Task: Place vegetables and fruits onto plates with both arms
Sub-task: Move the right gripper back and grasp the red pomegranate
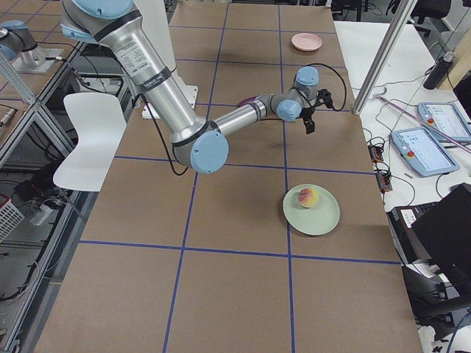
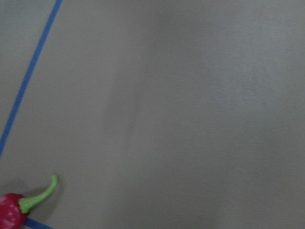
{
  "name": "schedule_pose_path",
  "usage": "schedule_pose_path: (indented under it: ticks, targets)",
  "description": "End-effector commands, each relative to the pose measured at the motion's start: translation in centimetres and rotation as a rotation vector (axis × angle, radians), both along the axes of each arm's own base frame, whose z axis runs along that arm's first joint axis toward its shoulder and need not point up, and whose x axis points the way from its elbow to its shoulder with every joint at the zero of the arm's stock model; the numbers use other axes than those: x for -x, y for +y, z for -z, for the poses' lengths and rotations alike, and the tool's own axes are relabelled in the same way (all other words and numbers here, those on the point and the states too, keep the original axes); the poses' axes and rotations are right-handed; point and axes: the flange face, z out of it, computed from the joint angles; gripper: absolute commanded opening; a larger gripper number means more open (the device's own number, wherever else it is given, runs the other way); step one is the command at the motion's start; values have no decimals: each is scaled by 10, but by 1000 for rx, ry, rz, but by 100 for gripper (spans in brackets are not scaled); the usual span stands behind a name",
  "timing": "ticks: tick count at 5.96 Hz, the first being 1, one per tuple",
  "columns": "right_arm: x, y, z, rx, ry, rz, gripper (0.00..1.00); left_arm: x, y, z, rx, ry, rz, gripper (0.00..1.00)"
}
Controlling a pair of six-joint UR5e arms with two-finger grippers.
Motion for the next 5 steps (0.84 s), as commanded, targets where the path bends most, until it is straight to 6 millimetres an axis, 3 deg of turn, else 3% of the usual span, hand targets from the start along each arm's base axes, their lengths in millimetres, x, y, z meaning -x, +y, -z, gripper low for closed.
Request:
schedule_pose_path:
  ticks: [1,2,3,5]
  targets:
    - [117,66,104,75,53,-86,99,0,0,0,0,1,0,100]
    - [154,99,113,78,84,-103,99,0,0,-2,3,-1,0,100]
    - [177,120,108,52,134,-112,99,0,0,-2,5,-1,0,100]
    - [196,142,99,37,167,-96,99,0,0,-3,6,-1,0,100]
